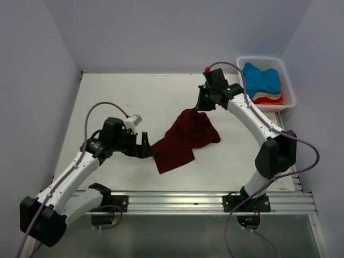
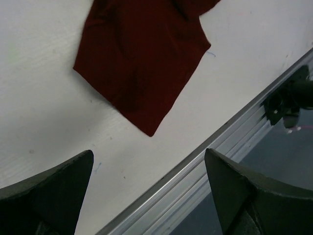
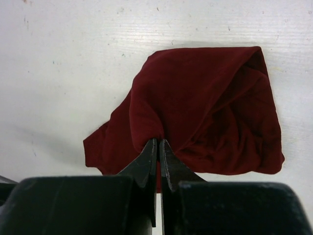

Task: Fold and stack the t-shirts
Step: Move the tshirt to the center of the board, then flatten out the tshirt

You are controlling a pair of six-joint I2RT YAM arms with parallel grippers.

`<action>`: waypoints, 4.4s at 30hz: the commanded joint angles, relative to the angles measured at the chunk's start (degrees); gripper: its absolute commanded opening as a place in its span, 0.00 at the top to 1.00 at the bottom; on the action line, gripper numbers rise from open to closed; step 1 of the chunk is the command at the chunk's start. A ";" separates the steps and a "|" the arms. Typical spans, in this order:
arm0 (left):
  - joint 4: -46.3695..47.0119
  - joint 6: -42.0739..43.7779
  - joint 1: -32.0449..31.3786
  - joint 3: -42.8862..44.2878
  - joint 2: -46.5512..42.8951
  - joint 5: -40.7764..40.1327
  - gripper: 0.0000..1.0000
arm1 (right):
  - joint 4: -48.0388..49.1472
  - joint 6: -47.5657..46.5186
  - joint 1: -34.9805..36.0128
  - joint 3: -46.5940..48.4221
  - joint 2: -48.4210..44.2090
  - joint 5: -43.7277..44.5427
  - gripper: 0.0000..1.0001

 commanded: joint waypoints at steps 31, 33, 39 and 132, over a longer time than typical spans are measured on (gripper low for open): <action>14.30 -10.21 -47.16 29.34 51.68 -57.99 0.09 | 0.47 -3.22 0.47 -0.15 -2.16 -0.97 1.00; 15.45 -11.17 -47.60 29.52 52.12 -57.28 0.09 | 0.55 -3.22 0.47 -0.15 -2.16 -0.89 1.00; 20.28 -13.55 -47.69 28.81 53.26 -55.09 0.10 | 0.38 -3.48 0.47 -0.24 -1.98 -1.15 1.00; -37.45 -41.06 -49.89 47.52 22.42 -84.95 1.00 | 1.79 -3.93 0.21 -14.83 -7.34 4.56 1.00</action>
